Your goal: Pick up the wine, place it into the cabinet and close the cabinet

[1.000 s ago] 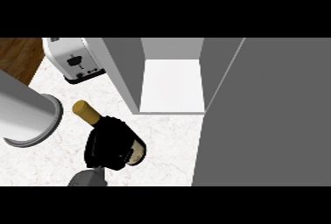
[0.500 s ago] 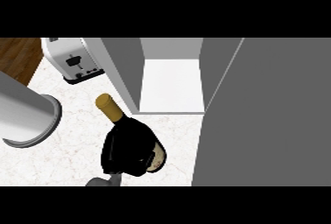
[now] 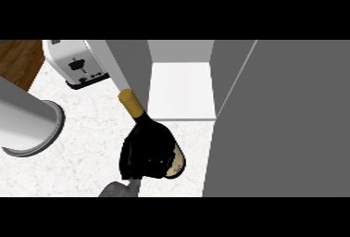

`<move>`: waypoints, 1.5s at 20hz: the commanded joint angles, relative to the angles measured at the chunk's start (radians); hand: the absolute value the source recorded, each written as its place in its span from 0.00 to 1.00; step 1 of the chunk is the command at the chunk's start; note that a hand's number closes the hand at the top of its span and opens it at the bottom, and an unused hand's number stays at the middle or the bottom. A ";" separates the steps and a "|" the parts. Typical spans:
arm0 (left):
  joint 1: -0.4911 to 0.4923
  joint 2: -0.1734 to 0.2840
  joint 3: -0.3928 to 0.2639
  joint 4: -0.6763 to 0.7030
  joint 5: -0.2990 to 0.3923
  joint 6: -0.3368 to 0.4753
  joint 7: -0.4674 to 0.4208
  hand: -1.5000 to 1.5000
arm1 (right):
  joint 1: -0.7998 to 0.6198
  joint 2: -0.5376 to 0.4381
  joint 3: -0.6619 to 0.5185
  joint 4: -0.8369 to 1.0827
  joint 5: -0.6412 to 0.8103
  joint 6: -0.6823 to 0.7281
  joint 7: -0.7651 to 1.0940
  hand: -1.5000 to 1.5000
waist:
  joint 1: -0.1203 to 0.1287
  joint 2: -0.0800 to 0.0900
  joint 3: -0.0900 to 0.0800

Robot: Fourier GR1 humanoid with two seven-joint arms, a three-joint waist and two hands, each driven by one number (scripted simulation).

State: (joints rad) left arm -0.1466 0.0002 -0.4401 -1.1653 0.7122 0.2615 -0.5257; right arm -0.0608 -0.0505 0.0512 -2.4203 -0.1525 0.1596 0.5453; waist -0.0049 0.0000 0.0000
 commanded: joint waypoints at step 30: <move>-0.598 0.000 -0.043 0.605 0.419 0.005 -0.217 1.00 | -0.085 -0.038 -0.066 0.010 -0.105 -0.008 0.056 0.00 | -0.020 0.004 -0.001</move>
State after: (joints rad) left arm -0.6767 -0.0008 -0.4820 -0.5981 1.0849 0.2627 -0.7417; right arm -0.1114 -0.0590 0.0148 -2.3683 -0.2116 0.1636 0.5280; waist -0.0183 0.0029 -0.0005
